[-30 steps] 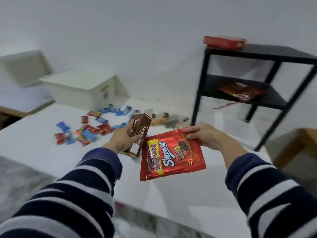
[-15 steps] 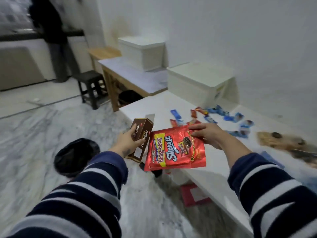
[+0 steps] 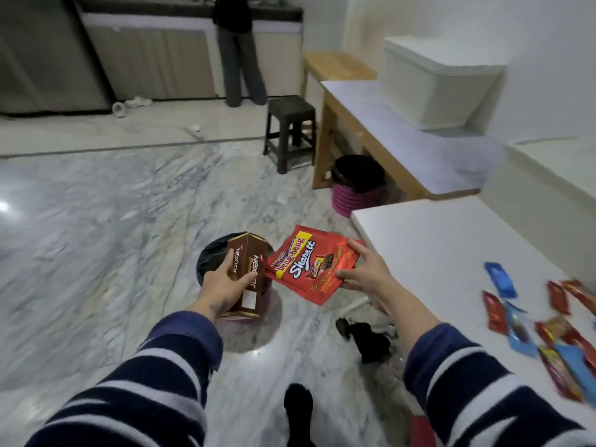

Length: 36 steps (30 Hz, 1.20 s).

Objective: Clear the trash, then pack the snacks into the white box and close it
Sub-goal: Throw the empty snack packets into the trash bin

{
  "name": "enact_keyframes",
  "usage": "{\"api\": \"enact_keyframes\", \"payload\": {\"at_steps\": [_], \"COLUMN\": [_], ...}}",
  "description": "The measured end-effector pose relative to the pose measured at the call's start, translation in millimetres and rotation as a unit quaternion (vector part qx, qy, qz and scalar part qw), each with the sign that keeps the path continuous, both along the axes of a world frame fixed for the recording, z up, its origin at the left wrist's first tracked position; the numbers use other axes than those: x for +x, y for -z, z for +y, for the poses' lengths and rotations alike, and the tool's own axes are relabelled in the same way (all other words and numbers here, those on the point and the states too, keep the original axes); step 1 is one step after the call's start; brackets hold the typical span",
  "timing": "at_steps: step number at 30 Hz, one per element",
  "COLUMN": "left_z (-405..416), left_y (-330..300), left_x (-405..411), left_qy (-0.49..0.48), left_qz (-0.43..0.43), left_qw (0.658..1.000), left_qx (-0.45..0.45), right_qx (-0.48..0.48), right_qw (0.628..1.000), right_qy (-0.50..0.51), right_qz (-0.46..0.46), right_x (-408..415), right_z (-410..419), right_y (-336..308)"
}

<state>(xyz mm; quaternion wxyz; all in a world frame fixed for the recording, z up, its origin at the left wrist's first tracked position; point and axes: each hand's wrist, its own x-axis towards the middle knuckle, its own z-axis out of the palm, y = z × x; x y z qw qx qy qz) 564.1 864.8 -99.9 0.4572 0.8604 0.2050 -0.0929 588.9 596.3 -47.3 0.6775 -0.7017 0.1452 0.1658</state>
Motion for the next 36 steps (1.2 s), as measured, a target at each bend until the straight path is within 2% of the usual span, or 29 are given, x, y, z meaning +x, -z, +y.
{"api": "enact_keyframes", "payload": {"at_steps": [5,16,20,24,27,32,36], "left_z": [36,97,112,134,137,139,138], "left_y": [36,175,233,305,329,332,293], "left_x": [52,180,218,254,268,276,289], "left_qy": [-0.119,-0.254,-0.247,-0.227,-0.218,-0.182,-0.15], "left_qz": [0.042,0.154,0.182,0.227,0.231,0.243,0.238], "left_qw": [0.99,0.924,0.92,0.926,0.937,0.945,0.953], "left_qx": [-0.07,-0.24,-0.242,-0.197,-0.142,-0.117,-0.109], "right_qx": [0.034,-0.042,-0.033,-0.024,-0.045,-0.125,-0.158], "right_qw": [0.999,0.995,0.994,0.991,0.987,0.969,0.963], "right_qy": [0.001,-0.02,-0.003,-0.01,-0.058,-0.139,-0.155], "right_qz": [0.033,0.088,0.108,0.131,0.146,0.161,0.156], "right_x": [80,209,234,261,273,284,293], "right_z": [54,160,196,227,230,221,213], "right_y": [54,198,257,330,365,365,326]}}
